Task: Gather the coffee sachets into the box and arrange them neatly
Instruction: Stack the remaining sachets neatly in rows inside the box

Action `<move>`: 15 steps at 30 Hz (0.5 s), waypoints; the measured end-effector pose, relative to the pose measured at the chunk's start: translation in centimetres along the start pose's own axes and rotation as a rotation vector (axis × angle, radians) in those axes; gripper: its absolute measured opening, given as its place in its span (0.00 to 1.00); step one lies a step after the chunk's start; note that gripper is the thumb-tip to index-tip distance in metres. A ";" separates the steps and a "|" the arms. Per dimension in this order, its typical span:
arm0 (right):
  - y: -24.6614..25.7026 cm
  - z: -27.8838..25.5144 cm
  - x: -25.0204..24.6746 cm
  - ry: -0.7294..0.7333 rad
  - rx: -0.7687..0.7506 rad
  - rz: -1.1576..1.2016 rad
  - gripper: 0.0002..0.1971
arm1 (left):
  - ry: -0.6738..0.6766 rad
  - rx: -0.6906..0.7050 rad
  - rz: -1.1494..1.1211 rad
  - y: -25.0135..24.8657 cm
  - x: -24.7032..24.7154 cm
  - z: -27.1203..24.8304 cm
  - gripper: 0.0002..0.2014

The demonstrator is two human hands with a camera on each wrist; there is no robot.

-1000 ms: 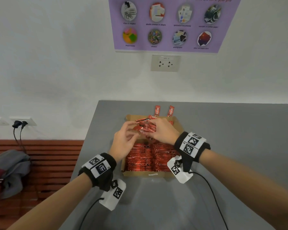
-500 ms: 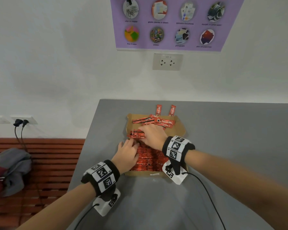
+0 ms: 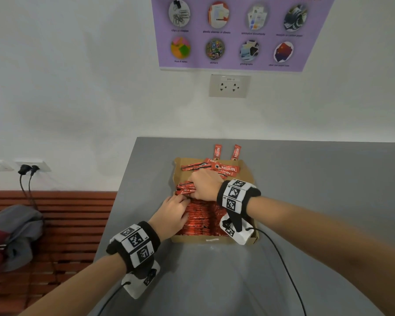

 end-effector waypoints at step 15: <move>-1.1 0.4 0.2 -0.021 0.016 0.130 0.08 | -0.046 -0.006 0.026 0.6 0.3 0.1 0.22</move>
Point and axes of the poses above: each hand's wrist, its own z-axis towards the middle knuckle, its own x-axis out of the palm, y = z × x, the point moved 1 cm from there along z, towards the middle knuckle, and after that the axes turned 15 degrees about y, right-handed, at the moved point
